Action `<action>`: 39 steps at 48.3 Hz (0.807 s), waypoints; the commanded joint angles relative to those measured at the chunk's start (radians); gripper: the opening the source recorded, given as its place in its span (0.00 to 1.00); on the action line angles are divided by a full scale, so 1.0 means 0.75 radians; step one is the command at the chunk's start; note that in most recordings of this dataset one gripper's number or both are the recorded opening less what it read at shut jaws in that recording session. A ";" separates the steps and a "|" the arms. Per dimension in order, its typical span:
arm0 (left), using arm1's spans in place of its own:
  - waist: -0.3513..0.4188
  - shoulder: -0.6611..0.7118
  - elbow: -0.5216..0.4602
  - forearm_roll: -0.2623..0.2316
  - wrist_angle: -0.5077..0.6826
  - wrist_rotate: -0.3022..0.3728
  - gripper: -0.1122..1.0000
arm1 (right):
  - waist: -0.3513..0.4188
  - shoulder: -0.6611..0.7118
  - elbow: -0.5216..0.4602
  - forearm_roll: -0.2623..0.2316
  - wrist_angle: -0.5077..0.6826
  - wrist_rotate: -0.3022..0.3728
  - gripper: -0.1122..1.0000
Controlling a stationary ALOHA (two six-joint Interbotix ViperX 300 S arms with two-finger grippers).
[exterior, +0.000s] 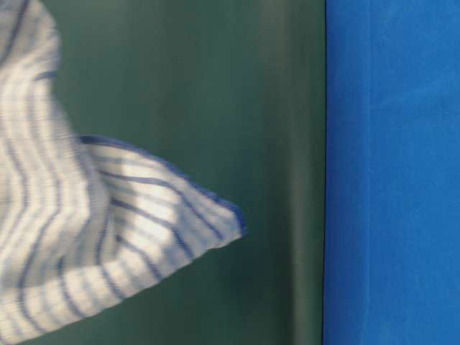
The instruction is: Lift the towel with both arms.
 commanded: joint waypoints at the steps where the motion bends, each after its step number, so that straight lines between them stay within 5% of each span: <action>1: 0.000 -0.014 -0.045 0.004 0.000 0.002 0.14 | -0.002 -0.008 -0.053 -0.004 -0.004 -0.004 0.15; 29: 0.010 -0.031 -0.027 0.006 -0.012 0.008 0.15 | -0.014 0.002 -0.045 -0.004 0.010 -0.061 0.15; 33: 0.010 -0.041 -0.018 0.006 -0.025 0.006 0.32 | -0.016 0.010 -0.043 -0.004 0.010 -0.055 0.20; 39: 0.010 -0.070 0.006 0.006 -0.053 0.012 0.68 | -0.018 0.020 -0.043 -0.008 0.010 -0.051 0.55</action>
